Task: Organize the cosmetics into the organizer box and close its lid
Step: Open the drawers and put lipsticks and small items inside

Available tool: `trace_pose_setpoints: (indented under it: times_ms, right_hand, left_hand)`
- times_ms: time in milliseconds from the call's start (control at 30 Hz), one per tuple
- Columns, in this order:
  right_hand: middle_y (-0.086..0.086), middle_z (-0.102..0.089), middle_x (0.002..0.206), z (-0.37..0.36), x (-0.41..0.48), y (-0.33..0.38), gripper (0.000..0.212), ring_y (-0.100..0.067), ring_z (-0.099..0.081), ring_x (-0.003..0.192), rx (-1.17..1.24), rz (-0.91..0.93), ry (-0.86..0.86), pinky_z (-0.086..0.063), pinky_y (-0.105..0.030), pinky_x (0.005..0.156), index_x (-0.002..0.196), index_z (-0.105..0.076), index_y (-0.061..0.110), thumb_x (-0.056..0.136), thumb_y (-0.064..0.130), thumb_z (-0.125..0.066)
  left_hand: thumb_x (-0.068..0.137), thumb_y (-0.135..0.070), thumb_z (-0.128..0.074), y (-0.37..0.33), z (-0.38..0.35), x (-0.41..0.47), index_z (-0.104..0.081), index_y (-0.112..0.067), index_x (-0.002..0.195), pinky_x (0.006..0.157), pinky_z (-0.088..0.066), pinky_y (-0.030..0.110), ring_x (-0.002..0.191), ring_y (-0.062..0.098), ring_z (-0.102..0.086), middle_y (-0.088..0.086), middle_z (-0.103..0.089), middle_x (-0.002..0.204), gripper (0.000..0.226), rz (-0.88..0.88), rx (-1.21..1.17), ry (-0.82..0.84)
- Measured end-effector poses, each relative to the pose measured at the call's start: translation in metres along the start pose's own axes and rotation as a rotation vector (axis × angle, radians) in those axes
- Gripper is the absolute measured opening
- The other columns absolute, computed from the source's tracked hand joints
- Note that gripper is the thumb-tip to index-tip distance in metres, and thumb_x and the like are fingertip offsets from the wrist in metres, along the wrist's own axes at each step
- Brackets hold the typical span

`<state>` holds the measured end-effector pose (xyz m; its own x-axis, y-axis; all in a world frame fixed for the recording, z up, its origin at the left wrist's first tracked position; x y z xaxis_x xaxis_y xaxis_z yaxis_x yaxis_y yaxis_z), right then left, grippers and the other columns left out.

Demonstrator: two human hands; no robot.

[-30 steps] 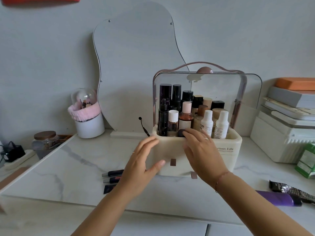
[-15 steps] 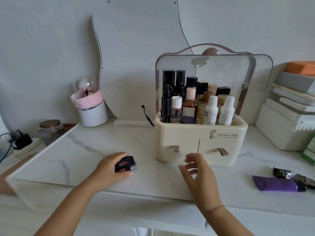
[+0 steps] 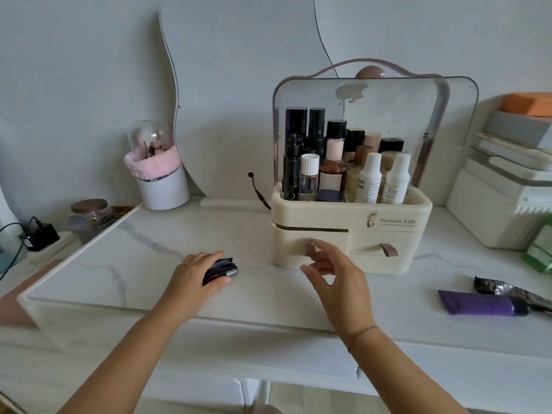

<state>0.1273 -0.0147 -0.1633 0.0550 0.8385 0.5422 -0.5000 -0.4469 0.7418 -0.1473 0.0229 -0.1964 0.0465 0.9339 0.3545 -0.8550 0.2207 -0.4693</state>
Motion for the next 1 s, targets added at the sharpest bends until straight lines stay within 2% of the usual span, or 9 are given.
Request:
trace_pose_setpoints:
  times_ms: [100,200,267,333,400,467,633,767,1000]
  right_hand:
    - [0.002,-0.068,0.086,0.023,-0.013,-0.003,0.021,-0.010,-0.067,0.077,0.252,-0.265,-0.117,-0.054,-0.021,0.076,0.104,-0.057,0.016,0.086,0.024,-0.066]
    - [-0.014,-0.067,0.081,0.053,-0.012,-0.012,0.028,-0.025,-0.069,0.070,0.566,-0.531,-0.256,-0.058,-0.034,0.066,0.095,-0.058,0.003,0.092,0.031,-0.056]
    - [-0.016,-0.064,0.075,0.066,-0.005,-0.018,0.035,-0.027,-0.066,0.066,0.666,-0.657,-0.251,-0.057,-0.036,0.063,0.092,-0.058,0.003,0.092,0.037,-0.056]
    - [-0.017,-0.062,0.072,0.070,0.004,-0.021,0.036,-0.026,-0.064,0.062,0.690,-0.716,-0.220,-0.058,-0.037,0.061,0.091,-0.058,0.003,0.093,0.038,-0.054]
    - [-0.016,-0.061,0.070,0.070,0.012,-0.023,0.034,-0.025,-0.064,0.060,0.683,-0.721,-0.209,-0.058,-0.035,0.058,0.088,-0.058,0.002,0.095,0.035,-0.052]
    - [-0.014,-0.061,0.069,0.070,0.018,-0.026,0.031,-0.021,-0.062,0.057,0.662,-0.703,-0.213,-0.057,-0.030,0.055,0.087,-0.060,0.000,0.096,0.028,-0.050]
    - [-0.012,-0.063,0.075,0.074,0.011,-0.027,0.024,-0.017,-0.060,0.063,0.584,-0.645,-0.238,-0.056,-0.027,0.064,0.078,-0.063,0.002,0.095,0.016,-0.052]
    - [-0.009,-0.066,0.074,0.081,-0.022,-0.016,0.026,-0.019,-0.062,0.072,0.563,-0.613,-0.236,-0.053,-0.033,0.076,0.076,-0.067,0.004,0.094,0.016,-0.052]
    - [-0.007,-0.068,0.071,0.091,-0.061,-0.004,0.029,-0.015,-0.062,0.069,0.521,-0.531,-0.217,-0.050,-0.027,0.071,0.073,-0.067,0.005,0.094,0.020,-0.053]
  left_hand:
    - [0.073,-0.062,-0.051,-0.014,0.001,-0.001,-0.051,-0.008,0.132,0.098,-0.033,0.034,0.120,0.027,-0.044,0.008,-0.056,0.129,0.080,-0.060,0.079,-0.141]
    - [0.076,-0.061,-0.046,-0.056,-0.003,-0.005,-0.058,-0.010,0.123,0.093,-0.038,0.031,0.112,0.020,-0.046,0.004,-0.058,0.120,0.070,-0.138,-0.059,-0.262]
    - [0.079,-0.063,-0.047,-0.094,-0.008,-0.009,-0.066,-0.019,0.103,0.076,-0.042,0.024,0.088,0.007,-0.053,-0.005,-0.064,0.095,0.054,-0.086,-0.229,-0.207]
    - [0.080,-0.067,-0.047,-0.129,-0.016,-0.009,-0.067,-0.021,0.084,0.060,-0.039,0.022,0.062,0.003,-0.054,-0.006,-0.067,0.072,0.050,0.076,-0.462,-0.019]
    - [0.086,-0.058,-0.045,-0.153,-0.027,-0.003,-0.069,-0.020,0.087,0.052,-0.039,0.024,0.052,0.007,-0.053,-0.002,-0.069,0.067,0.045,0.255,-0.705,0.165]
    - [0.092,-0.048,-0.047,-0.168,-0.035,0.003,-0.069,-0.016,0.091,0.047,-0.039,0.022,0.051,0.011,-0.053,0.002,-0.070,0.067,0.039,0.354,-0.870,0.219]
    - [0.095,-0.022,-0.050,-0.182,-0.040,0.008,-0.066,-0.009,0.081,0.050,-0.044,0.017,0.061,0.014,-0.055,0.004,-0.068,0.071,0.025,0.414,-1.028,0.056]
    - [0.095,-0.021,-0.051,-0.180,-0.046,-0.009,-0.067,-0.010,0.076,0.065,-0.049,0.025,0.071,0.016,-0.062,0.004,-0.072,0.075,0.026,0.408,-1.032,-0.014]
    - [0.094,-0.021,-0.051,-0.185,-0.041,-0.050,-0.068,-0.008,0.075,0.074,-0.051,0.031,0.079,0.016,-0.068,0.003,-0.075,0.077,0.029,0.335,-1.019,-0.081]
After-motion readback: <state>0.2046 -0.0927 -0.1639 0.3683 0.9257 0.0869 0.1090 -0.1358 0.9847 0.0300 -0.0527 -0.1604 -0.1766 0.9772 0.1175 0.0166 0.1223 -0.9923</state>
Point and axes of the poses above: each hand's wrist, its own x-axis towards the middle knuckle, its own z-axis out of the back of the hand, y = z × x, the point moved 1 cm from there along x, towards the middle knuckle
